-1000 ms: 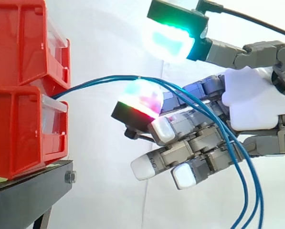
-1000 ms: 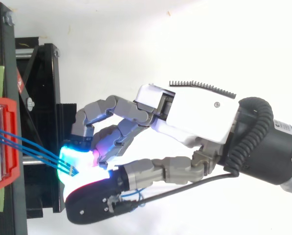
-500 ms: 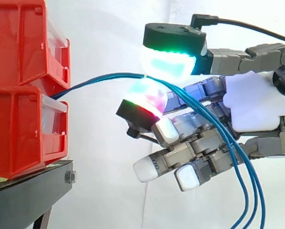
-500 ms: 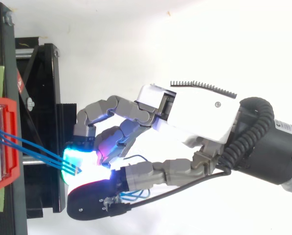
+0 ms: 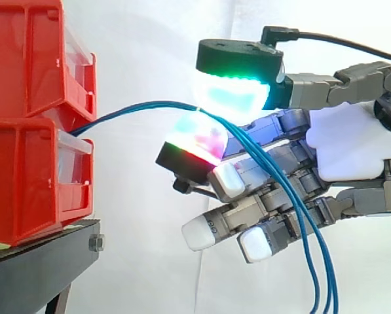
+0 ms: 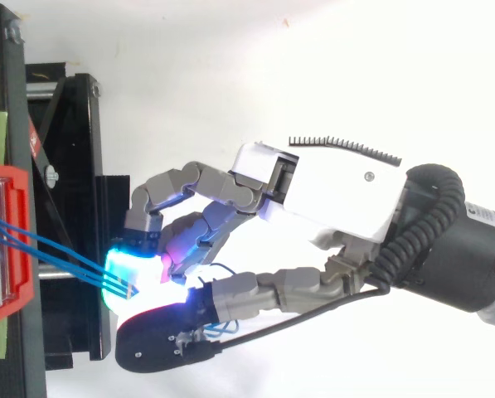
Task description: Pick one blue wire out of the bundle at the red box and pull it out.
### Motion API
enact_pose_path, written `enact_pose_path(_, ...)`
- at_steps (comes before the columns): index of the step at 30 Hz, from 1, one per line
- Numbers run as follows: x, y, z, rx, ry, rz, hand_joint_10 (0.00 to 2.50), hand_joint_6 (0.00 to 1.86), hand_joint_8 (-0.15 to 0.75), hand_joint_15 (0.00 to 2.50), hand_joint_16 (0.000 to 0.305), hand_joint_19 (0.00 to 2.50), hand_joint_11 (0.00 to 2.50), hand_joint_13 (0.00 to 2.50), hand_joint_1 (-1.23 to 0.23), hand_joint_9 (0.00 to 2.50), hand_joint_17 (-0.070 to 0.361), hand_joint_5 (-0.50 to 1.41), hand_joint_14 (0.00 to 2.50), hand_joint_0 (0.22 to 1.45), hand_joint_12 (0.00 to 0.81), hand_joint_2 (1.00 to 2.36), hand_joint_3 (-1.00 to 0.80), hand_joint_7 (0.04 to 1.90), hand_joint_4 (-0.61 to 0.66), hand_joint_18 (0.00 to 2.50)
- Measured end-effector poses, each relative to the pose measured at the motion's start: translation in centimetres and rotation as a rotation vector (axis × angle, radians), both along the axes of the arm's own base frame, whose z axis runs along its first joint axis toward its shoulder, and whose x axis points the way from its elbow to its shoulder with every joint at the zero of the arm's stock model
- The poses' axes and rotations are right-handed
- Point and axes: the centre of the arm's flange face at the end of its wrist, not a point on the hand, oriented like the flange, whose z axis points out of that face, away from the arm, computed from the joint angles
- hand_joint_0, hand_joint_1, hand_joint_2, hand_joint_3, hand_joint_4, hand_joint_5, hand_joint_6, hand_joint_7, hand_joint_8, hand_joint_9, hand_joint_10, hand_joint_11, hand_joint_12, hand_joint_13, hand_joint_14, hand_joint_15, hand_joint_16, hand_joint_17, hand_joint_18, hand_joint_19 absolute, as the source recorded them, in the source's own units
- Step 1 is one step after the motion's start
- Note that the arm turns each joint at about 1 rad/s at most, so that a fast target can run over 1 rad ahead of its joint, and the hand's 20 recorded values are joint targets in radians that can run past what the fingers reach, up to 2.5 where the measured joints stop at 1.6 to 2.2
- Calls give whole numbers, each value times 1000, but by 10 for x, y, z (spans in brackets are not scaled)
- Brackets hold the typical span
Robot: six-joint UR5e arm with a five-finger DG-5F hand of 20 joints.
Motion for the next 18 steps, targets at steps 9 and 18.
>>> enact_pose_path(9, 0, 1, 0, -2, 0, 1, 17, 900, 416, 402, 64, 520, 730, 817, -632, 854, 145, -175, 13, 536, 503, 1000, -500, 1111, 260, 914)
enact_pose_path(18, 0, 1, 0, -5, -2, 1, 15, 904, 433, 413, 64, 570, 724, 850, -596, 954, 143, -152, 13, 576, 501, 1017, -283, 1166, 264, 916)
